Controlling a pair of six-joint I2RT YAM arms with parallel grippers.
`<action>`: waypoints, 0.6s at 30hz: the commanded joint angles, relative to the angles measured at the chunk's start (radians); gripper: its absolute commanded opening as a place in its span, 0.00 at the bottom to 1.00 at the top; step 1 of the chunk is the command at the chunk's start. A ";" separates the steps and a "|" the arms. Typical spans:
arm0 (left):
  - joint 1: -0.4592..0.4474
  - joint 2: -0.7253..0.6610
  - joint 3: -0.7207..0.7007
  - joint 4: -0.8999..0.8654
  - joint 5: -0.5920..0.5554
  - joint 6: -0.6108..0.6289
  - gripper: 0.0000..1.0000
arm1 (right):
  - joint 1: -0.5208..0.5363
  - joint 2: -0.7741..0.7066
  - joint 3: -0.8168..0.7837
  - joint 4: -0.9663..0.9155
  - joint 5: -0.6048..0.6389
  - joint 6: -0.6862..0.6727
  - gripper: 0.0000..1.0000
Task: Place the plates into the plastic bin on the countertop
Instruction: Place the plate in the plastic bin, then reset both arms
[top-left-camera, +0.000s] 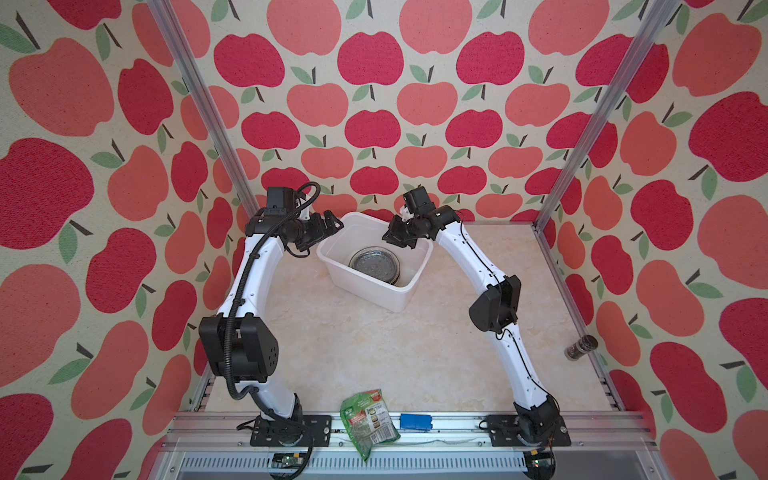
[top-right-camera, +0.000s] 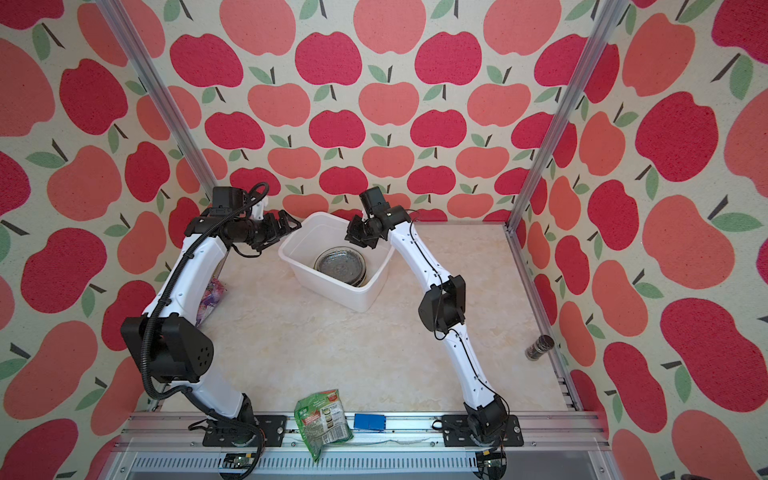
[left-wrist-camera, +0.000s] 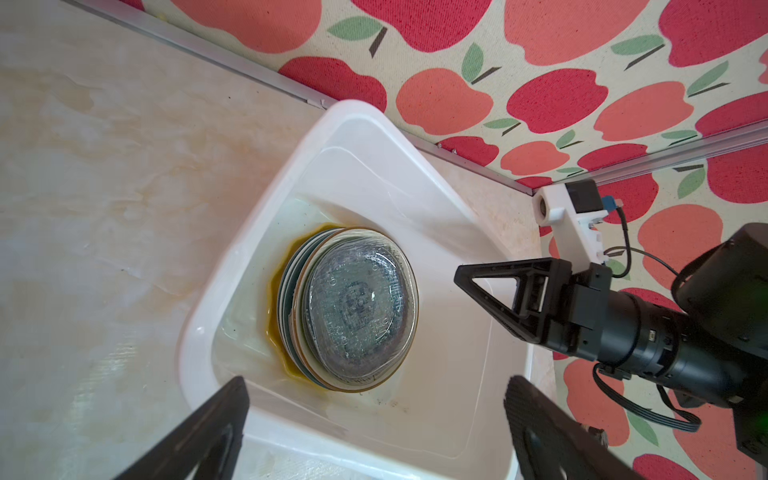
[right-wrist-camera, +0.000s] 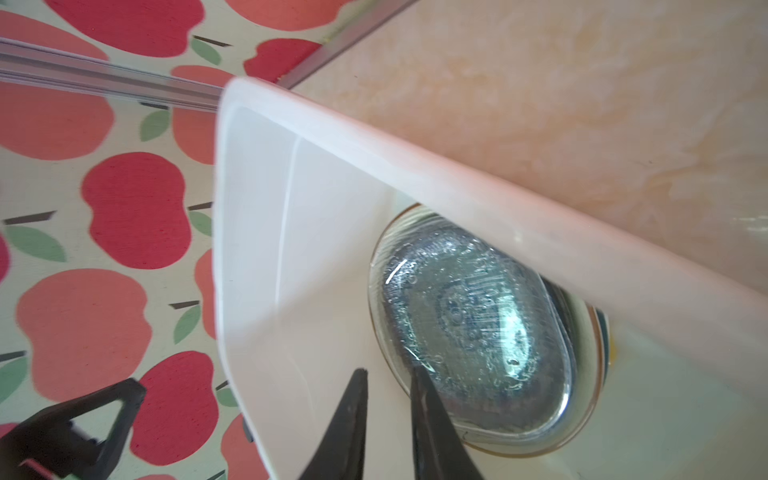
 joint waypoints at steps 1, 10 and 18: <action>0.013 -0.072 0.028 0.060 -0.065 -0.019 1.00 | -0.067 -0.156 0.013 0.167 -0.086 -0.009 0.22; 0.015 -0.316 -0.230 0.172 -0.299 -0.042 0.99 | -0.254 -0.459 -0.259 0.022 0.012 -0.316 0.40; -0.071 -0.550 -0.586 0.311 -0.426 -0.020 0.99 | -0.333 -0.867 -0.980 0.364 0.099 -0.411 0.91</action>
